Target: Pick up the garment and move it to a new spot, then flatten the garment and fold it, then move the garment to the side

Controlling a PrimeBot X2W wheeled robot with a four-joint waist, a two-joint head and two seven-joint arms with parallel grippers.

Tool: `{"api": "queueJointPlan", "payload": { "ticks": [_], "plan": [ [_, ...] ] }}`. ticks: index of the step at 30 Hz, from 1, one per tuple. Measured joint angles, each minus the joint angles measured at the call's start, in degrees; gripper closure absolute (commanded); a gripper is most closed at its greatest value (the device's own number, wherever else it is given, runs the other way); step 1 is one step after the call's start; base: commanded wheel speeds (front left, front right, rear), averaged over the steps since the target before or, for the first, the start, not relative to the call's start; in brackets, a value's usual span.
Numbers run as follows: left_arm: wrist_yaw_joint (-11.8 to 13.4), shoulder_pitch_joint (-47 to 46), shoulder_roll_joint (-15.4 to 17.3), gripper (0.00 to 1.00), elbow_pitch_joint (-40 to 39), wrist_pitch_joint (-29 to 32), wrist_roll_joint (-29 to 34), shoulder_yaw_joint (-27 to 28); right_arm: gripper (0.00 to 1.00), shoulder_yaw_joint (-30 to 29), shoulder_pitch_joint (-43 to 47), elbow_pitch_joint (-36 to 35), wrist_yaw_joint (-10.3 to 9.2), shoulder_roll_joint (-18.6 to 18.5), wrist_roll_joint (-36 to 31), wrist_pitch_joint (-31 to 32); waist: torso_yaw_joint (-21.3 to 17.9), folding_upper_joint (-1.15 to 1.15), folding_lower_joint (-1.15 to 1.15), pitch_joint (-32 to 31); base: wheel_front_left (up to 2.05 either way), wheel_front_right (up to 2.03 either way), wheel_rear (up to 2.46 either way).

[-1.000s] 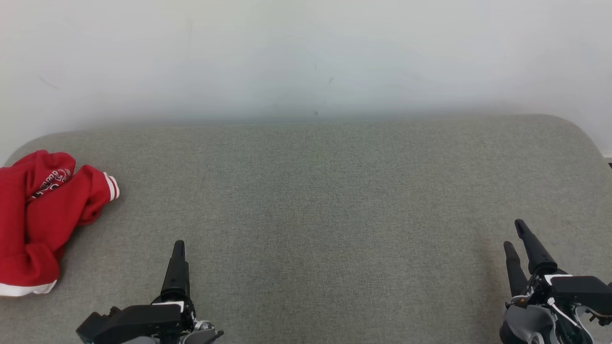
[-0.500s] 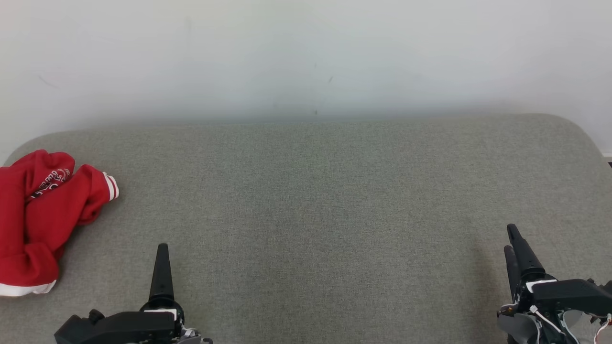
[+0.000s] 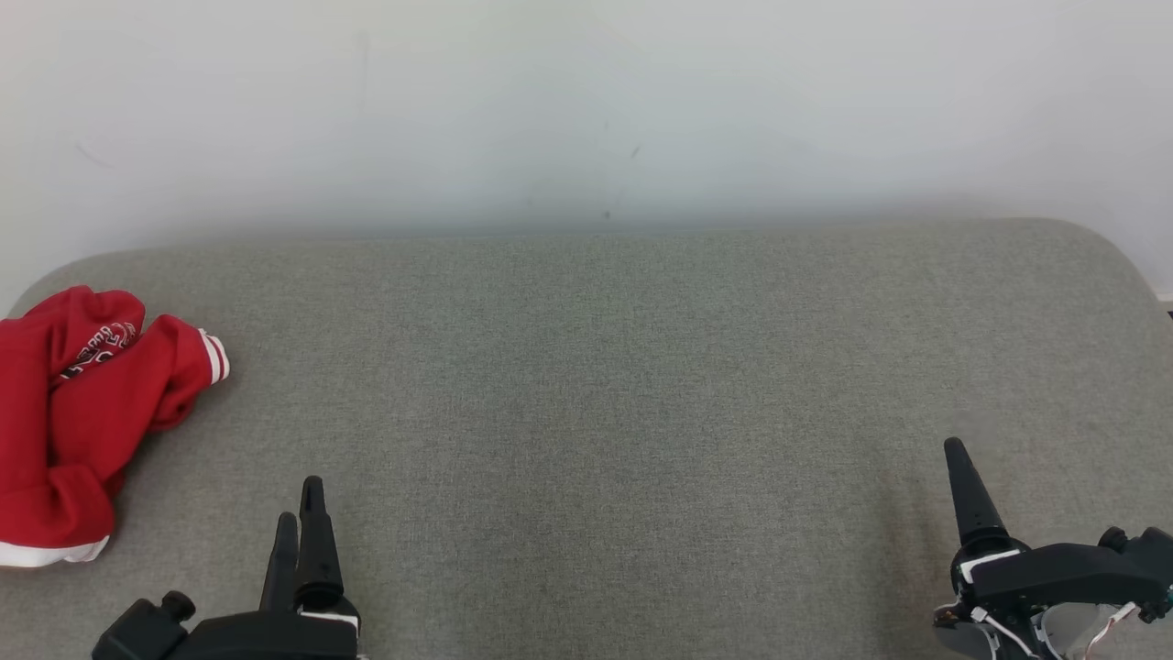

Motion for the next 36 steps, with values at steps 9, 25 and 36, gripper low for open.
{"api": "queueJointPlan", "payload": {
  "ticks": [9,25,36],
  "plan": [
    [1.93,1.76,-0.01,0.0,-1.18,-0.59,10.67,-0.02,0.0,2.37,1.49,-1.76,0.0,0.14,-10.22,-2.65,0.08,0.0,0.0,-0.06,0.0,0.0,0.0],
    [2.98,4.24,0.0,0.0,-2.6,-1.24,24.87,0.98,0.0,5.63,3.59,-3.63,0.0,0.35,-21.72,-7.09,0.26,0.0,0.0,-0.54,0.0,0.0,0.0],
    [2.38,5.42,0.04,0.0,-3.34,-1.75,33.94,1.64,0.0,7.53,5.1,-4.47,0.0,0.53,-27.95,-9.73,0.32,0.0,0.0,-0.62,0.0,0.0,0.0]
  ]
}}
